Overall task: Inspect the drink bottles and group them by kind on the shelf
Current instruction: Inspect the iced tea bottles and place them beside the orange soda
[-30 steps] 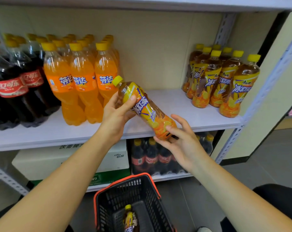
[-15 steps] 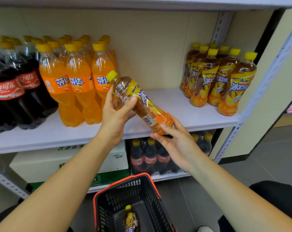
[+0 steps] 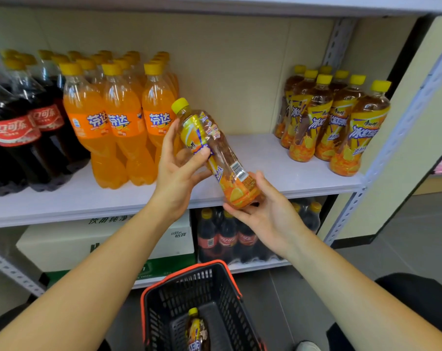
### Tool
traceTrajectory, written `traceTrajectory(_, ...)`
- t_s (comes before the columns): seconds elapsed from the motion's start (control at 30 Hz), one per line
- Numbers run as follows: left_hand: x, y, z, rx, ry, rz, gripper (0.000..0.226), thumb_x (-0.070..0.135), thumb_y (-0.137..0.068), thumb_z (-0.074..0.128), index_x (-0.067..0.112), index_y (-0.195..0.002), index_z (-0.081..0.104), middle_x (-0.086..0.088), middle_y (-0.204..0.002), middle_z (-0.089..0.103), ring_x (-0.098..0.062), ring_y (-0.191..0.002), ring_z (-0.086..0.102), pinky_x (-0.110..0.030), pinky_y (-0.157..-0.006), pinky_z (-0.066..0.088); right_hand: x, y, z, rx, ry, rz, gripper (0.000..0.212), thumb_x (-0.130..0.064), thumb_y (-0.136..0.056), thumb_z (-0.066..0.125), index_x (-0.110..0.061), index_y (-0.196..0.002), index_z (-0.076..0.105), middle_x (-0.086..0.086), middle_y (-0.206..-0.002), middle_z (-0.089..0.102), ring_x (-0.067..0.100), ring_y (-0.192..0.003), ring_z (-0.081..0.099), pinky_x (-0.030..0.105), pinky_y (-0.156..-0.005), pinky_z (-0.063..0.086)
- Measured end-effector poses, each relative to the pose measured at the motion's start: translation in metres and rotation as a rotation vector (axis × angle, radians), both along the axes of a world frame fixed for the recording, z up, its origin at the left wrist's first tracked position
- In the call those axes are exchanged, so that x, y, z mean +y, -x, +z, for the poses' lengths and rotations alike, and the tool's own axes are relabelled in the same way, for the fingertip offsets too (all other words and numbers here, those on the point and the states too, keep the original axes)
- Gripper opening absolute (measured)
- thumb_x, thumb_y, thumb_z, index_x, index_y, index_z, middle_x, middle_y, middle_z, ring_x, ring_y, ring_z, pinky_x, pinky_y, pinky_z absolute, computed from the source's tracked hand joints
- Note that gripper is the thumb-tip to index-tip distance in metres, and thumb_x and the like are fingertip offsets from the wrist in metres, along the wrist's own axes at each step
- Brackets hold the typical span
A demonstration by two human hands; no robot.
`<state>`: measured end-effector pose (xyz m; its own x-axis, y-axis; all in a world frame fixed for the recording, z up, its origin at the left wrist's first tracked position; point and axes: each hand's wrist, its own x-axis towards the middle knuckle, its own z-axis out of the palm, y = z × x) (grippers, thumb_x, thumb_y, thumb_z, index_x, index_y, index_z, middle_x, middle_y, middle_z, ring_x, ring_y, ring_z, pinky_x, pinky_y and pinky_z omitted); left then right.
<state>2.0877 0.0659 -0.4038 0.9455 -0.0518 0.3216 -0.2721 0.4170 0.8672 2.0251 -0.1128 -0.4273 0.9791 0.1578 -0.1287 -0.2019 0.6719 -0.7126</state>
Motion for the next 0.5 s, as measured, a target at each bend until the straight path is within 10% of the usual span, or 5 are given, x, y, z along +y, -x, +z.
traceTrajectory(0.13, -0.0041, 0.0027, 0.0003, -0.013, -0.085, 0.051, 0.063, 0.021, -0.086, 0.074, 0.014, -0.144, 0.049, -0.005, -0.122, 0.07, -0.022, -0.112, 0.068, -0.041, -0.085, 0.058, 0.0011, 0.0013, -0.0016, -0.058, 0.047, 0.025, 0.055, -0.006, -0.086, 0.07, -0.008, -0.139, 0.054, 0.02, -0.136, 0.064, 0.034, -0.121, 0.066, 0.045, -0.091, 0.06)
traceTrajectory(0.3, -0.0003, -0.0035, 0.0021, 0.068, -0.019, -0.069, 0.082, 0.015, -0.088, 0.065, 0.023, -0.16, 0.026, -0.015, -0.141, 0.061, -0.033, -0.123, 0.064, -0.048, -0.098, 0.055, 0.0063, 0.0021, -0.0043, 0.017, 0.017, -0.021, 0.057, -0.036, -0.084, 0.071, -0.007, -0.132, 0.061, 0.022, -0.124, 0.069, 0.033, -0.097, 0.075, 0.035, -0.074, 0.063)
traceTrajectory(0.5, -0.0027, -0.0013, -0.0026, 0.048, -0.002, -0.038, 0.076, 0.005, -0.093, 0.066, 0.023, -0.157, 0.029, -0.02, -0.131, 0.064, -0.034, -0.115, 0.067, -0.045, -0.086, 0.059, 0.0035, 0.0019, -0.007, 0.006, -0.004, 0.043, 0.054, -0.038, -0.088, 0.069, -0.01, -0.135, 0.061, 0.02, -0.134, 0.065, 0.034, -0.117, 0.069, 0.043, -0.087, 0.061)
